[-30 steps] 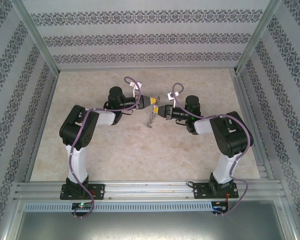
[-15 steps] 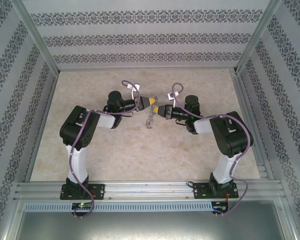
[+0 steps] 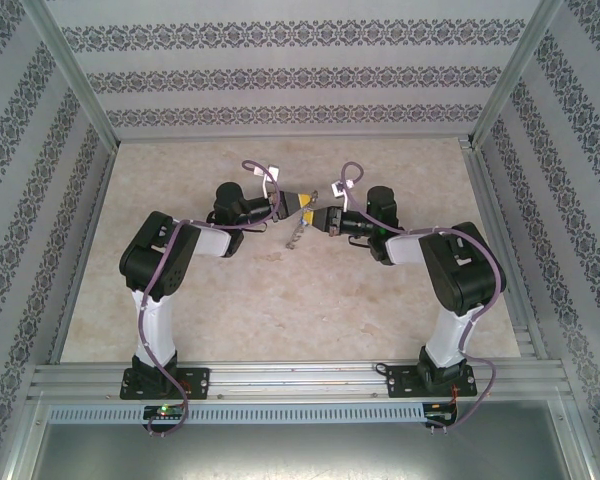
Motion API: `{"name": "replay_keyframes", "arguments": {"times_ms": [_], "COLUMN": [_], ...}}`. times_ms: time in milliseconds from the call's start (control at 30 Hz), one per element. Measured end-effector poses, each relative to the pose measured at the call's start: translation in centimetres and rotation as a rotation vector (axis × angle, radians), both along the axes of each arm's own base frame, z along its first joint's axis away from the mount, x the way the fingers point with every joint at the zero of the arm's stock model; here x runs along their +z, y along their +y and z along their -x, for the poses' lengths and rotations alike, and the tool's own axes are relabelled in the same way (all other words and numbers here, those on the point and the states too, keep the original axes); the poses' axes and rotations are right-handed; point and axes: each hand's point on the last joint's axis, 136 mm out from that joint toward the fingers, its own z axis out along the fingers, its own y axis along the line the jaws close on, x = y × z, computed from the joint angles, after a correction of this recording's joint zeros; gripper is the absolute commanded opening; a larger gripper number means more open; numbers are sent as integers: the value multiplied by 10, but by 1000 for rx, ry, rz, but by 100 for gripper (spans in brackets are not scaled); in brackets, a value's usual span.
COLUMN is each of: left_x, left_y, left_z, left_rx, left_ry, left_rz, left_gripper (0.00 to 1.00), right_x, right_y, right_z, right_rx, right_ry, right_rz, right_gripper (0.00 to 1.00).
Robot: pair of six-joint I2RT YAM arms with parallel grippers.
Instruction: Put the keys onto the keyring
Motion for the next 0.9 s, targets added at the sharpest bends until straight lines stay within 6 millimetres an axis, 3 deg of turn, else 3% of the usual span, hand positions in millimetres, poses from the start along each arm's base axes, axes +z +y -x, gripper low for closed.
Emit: {"name": "replay_keyframes", "arguments": {"times_ms": [100, 300, 500, 700, 900], "left_x": [0, 11, 28, 31, 31], "left_y": [0, -1, -3, -4, -6], "left_z": [0, 2, 1, 2, 4], "left_rx": [-1, -8, -31, -42, -48], "left_ry": [-1, -41, -81, -89, -88], "left_rz": [1, 22, 46, 50, 50], "left_gripper": [0, 0, 0, 0, 0], "right_x": [1, 10, 40, 67, 95], "right_y": [-8, -34, -67, -71, -57], "right_z": [2, 11, 10, 0, -9], "right_rx": [-11, -68, -167, -235, -254], "right_ry": [4, -1, -65, -86, -110], "right_rz": [0, -3, -22, -60, -104], "right_gripper": [28, 30, 34, 39, 39]}}
